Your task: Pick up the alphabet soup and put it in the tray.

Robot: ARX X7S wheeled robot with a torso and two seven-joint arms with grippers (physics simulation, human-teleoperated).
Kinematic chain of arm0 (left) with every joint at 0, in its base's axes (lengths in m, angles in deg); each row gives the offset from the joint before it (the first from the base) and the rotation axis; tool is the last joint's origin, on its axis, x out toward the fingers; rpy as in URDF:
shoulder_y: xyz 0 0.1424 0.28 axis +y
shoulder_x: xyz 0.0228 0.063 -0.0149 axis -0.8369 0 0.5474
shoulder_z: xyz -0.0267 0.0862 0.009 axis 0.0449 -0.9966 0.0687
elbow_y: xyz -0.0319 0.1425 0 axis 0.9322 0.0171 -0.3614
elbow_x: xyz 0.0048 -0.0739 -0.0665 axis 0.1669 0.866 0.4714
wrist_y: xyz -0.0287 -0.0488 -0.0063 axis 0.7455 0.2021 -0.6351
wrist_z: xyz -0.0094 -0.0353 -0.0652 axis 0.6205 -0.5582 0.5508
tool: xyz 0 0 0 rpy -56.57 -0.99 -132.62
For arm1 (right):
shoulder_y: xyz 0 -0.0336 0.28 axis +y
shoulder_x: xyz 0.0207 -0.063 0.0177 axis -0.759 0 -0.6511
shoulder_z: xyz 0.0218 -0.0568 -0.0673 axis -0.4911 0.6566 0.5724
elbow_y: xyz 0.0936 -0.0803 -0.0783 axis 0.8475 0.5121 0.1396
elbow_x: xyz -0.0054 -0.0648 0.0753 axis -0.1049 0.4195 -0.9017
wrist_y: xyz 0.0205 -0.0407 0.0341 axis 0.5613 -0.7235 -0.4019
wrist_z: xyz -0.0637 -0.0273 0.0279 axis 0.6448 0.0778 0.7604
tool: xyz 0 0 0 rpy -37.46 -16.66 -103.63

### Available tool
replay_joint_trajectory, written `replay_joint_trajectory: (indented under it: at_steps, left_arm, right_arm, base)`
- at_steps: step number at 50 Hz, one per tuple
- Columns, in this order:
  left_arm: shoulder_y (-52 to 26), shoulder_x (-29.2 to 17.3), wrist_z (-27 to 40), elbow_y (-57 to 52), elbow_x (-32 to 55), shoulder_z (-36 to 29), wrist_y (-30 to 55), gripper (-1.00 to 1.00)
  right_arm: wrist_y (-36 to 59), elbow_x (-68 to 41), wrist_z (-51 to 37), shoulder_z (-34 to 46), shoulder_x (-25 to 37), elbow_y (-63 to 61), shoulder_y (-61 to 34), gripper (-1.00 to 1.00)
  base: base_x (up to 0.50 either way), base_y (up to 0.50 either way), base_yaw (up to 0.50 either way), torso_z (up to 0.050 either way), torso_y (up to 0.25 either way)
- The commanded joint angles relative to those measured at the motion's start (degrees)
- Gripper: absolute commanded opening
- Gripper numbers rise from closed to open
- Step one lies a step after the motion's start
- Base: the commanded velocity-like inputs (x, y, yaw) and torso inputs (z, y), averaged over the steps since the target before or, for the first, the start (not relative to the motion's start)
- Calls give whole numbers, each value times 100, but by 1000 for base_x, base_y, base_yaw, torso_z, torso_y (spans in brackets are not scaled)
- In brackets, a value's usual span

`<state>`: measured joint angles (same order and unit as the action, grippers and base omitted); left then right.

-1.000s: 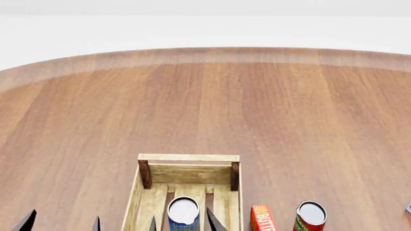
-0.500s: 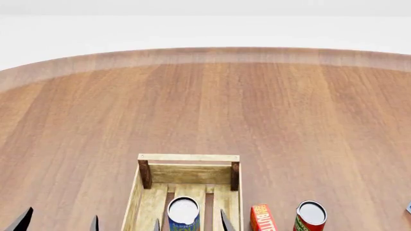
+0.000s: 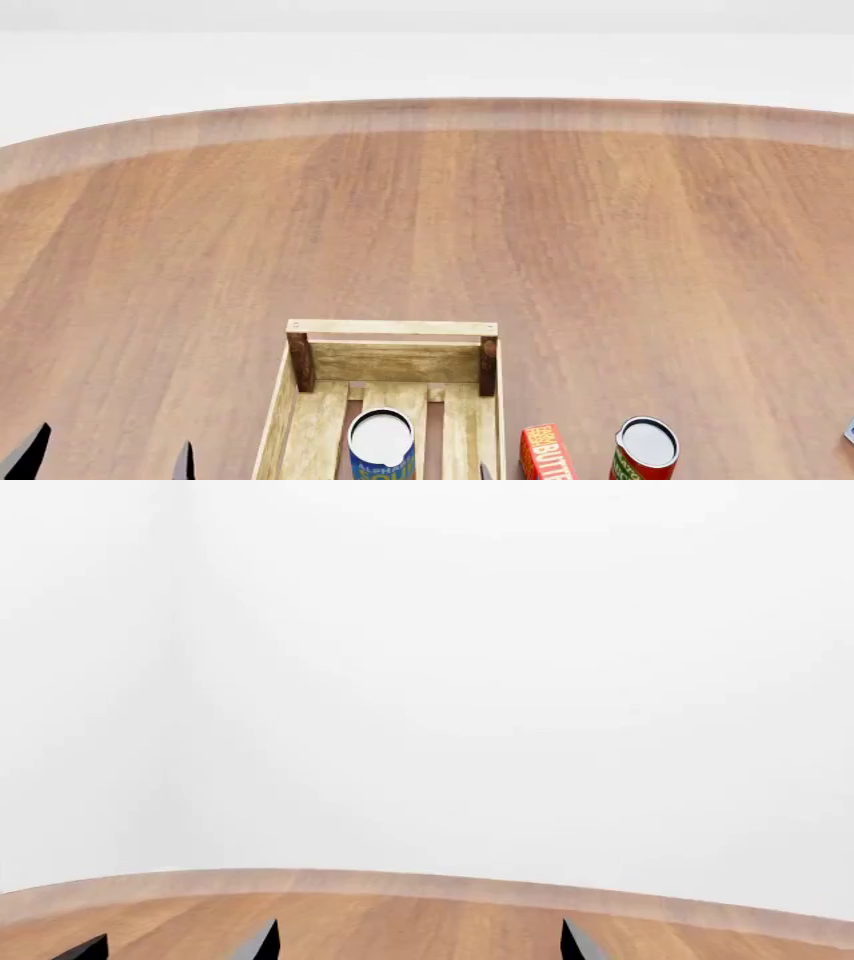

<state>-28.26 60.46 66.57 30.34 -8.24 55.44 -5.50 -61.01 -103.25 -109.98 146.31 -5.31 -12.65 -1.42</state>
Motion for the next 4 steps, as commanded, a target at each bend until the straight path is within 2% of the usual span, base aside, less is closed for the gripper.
replay_joint_trajectory:
  at_steps: [1,4]
  left_arm:
    - [76,-80,69,-266,17,43,38,100]
    - [95,-97,89,-322,16,54,45,100]
  right_arm:
    - [484,422,-225,-72,106,-519,147,100]
    - [544,524,-256,-107,145,-611,214,100]
  base:
    - [0,0,0,0,0]
    - [0,0,0,0,0]
